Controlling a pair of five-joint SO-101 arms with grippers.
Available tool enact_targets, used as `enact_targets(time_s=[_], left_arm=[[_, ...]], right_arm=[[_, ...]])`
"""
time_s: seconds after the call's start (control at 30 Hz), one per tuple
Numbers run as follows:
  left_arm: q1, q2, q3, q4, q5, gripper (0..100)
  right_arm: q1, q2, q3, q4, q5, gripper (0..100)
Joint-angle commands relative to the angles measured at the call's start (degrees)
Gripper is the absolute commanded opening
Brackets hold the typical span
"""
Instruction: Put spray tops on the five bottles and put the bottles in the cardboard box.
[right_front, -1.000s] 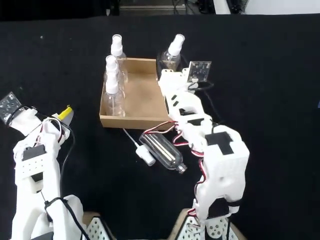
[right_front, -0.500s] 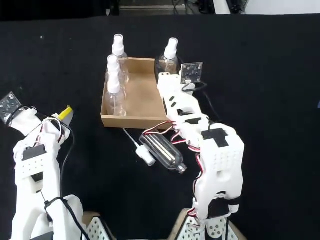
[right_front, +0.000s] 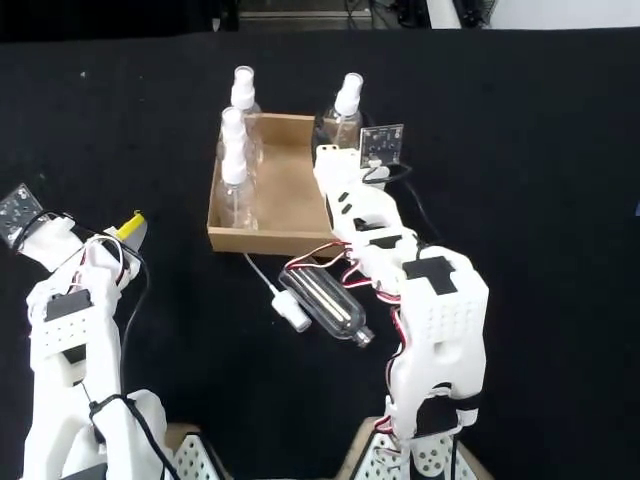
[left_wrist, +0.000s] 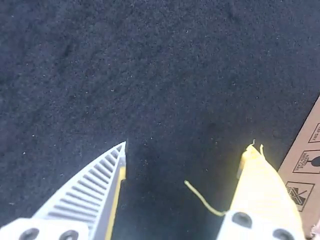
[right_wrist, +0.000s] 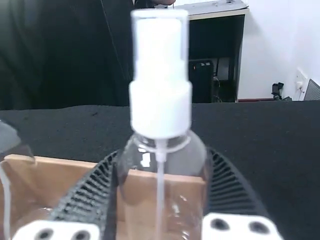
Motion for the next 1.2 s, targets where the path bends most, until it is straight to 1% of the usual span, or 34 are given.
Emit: enact_targets(time_s=[0.0, 0.4, 0.57, 1.17], left_arm=[[-0.4, -0.62, -0.4, -0.97, 0.44, 34], [-0.4, -0.62, -0.4, -0.97, 0.44, 34], [-0.4, -0.62, -0.4, -0.97, 0.44, 34], [-0.4, -0.62, -0.4, -1.05, 0.44, 34]], right_arm=[[-0.53, -0.22, -1.54, -0.88, 0.62, 19.0], [-0.62, -0.66, -0.75, -1.14, 0.7, 19.5], [-0.79, -0.66, -0.57, -1.14, 3.52, 19.5], [-1.32, -0.66, -0.57, -1.14, 4.57, 19.6]])
